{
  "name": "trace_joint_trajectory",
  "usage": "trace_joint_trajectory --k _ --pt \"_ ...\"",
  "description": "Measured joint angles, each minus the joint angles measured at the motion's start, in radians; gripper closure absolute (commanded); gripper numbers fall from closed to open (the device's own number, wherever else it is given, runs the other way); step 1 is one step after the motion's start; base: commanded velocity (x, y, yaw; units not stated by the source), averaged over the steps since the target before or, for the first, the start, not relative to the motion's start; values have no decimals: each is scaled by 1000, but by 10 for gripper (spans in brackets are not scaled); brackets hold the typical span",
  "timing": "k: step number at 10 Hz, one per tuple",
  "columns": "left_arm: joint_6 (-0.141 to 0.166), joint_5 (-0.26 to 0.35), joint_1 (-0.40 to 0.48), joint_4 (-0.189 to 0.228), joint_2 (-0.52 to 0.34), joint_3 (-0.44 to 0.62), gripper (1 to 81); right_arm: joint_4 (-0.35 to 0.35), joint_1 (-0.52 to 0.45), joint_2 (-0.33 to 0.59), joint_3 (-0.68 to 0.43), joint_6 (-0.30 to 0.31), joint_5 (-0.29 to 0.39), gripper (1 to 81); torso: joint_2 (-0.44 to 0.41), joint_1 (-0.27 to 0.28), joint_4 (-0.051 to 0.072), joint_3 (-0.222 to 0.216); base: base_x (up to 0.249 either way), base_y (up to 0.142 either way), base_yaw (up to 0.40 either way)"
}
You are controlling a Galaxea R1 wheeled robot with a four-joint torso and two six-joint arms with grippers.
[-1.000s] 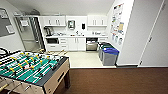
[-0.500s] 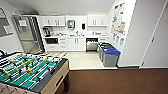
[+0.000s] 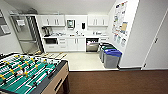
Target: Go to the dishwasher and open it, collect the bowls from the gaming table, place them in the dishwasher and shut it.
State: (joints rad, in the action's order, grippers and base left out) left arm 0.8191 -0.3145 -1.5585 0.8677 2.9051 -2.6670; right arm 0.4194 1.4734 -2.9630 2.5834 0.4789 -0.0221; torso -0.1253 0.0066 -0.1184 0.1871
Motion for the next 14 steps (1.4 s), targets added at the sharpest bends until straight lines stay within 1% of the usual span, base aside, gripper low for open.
trace_joint_trajectory --k 2,3,6,8,9,14 --pt "0 -1 -5 0 2 3 811 0 3 3 0 0 -2 811 0 -1 0 0 154 0 0" --pt "0 0 -14 0 4 3 811 0 12 6 0 0 1 811 0 -1 0 0 155 -64 0" --pt "0 0 -7 0 3 1 811 0 -5 0 0 0 -3 811 0 -1 0 0 156 -64 0" --pt "-1 0 -19 0 7 3 811 0 9 2 0 0 5 811 0 -2 0 0 156 -65 0" --pt "-1 -1 -9 0 7 4 811 0 3 3 0 0 3 811 0 -1 0 0 158 -69 0" --pt "-1 0 -14 0 7 3 811 0 6 -2 0 0 3 811 0 -2 0 0 159 0 0"
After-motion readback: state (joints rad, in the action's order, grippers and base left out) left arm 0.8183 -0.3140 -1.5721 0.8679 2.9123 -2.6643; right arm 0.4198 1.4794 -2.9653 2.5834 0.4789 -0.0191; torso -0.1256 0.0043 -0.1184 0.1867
